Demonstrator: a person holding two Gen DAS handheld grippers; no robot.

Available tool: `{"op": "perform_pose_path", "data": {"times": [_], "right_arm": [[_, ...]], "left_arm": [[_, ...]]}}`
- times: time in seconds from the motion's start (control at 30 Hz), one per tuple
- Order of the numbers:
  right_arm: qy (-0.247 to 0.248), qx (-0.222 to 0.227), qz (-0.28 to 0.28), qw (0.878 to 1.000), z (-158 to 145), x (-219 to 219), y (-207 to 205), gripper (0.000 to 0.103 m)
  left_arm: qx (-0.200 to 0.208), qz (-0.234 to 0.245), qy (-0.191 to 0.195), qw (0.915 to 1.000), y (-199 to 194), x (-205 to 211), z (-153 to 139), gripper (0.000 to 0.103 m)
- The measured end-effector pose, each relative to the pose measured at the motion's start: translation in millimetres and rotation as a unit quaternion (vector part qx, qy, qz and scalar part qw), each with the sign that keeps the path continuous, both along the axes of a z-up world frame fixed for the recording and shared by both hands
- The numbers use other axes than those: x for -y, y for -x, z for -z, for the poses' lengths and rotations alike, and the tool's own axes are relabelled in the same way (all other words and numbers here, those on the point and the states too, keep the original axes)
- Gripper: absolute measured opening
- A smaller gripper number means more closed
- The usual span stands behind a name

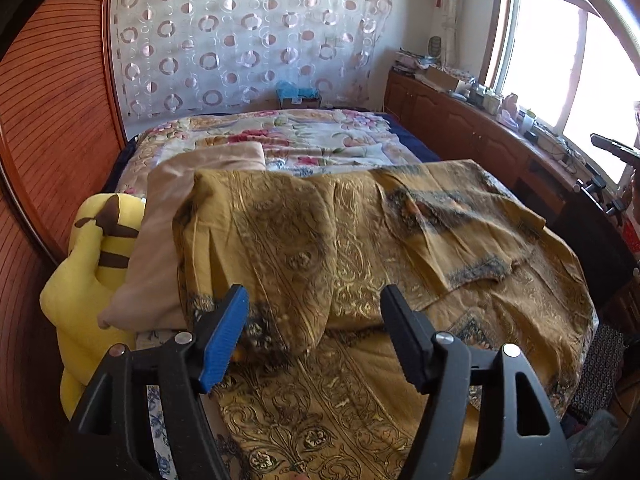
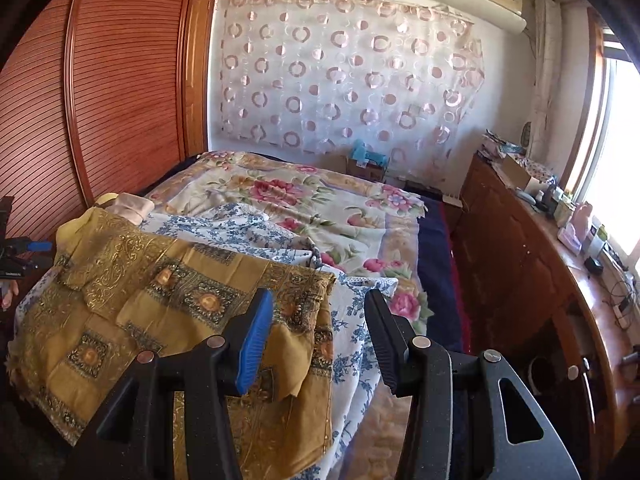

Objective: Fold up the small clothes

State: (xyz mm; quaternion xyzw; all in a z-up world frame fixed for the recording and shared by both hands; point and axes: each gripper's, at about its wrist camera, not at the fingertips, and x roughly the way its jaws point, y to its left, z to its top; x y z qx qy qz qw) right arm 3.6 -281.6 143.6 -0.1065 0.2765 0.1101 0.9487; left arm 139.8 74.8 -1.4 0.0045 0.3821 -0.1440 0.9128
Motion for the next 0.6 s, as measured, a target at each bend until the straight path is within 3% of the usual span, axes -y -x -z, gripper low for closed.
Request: {"op": "perform_pose_path", "data": {"times": [0.4,0.5,0.6], "right_arm": [[-0.029,-0.119,0.006,0.992,146.3,-16.6,-66.6,0.050],[-0.043,-0.138,0.024,0.989,167.0,-7.7,-84.2,0.049],[-0.067,-0.134,0.033,0.988,169.0,2.0,-92.0,0.050]], "left_arm": [[-0.028,-0.065,0.014,0.9974,-0.1,-38.9,35.5,0.069],[-0.029,-0.081,0.012,0.9962,-0.9,-46.1,41.8,0.069],[-0.030,-0.092,0.014,0.9952,-2.8,-51.0,47.2,0.069]]}}
